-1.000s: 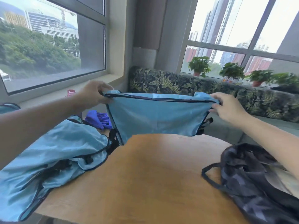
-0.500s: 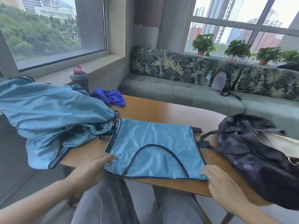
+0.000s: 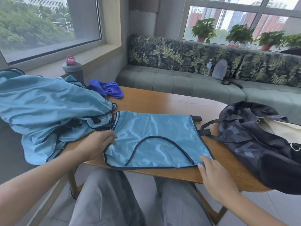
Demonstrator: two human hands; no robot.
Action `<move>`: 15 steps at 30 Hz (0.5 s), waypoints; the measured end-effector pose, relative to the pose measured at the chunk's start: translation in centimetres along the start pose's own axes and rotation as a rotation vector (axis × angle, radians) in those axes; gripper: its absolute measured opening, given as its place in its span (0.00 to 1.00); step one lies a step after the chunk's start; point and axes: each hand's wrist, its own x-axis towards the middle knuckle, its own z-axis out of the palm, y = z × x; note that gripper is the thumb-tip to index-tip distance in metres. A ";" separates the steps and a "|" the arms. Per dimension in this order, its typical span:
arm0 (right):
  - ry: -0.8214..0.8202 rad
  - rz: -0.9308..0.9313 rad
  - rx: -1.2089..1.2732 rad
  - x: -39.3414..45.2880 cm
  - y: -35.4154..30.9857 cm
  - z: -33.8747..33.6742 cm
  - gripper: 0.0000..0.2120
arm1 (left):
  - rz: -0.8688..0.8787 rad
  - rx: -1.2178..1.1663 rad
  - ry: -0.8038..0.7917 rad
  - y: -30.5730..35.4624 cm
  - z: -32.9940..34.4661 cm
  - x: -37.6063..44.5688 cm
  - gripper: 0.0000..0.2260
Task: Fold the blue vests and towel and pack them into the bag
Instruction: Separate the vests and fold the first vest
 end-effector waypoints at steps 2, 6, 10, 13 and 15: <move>-0.020 -0.007 -0.049 1.2 0.7 0.0 0.20 | 0.016 0.020 -0.016 0.0 0.1 -0.1 0.08; -0.047 0.055 -0.034 6.3 2.2 -0.4 0.17 | 0.115 0.085 -0.092 0.5 1.0 -1.6 0.06; -0.067 0.065 -0.027 13.5 4.0 -0.1 0.17 | 0.189 0.032 -0.043 2.6 3.3 -3.5 0.13; -0.164 0.078 0.009 19.9 5.7 -0.1 0.18 | 0.204 -0.047 -0.007 5.5 5.7 -4.3 0.11; -0.212 0.095 0.012 23.3 6.3 -0.2 0.18 | 0.217 -0.108 0.003 7.9 7.1 -4.5 0.08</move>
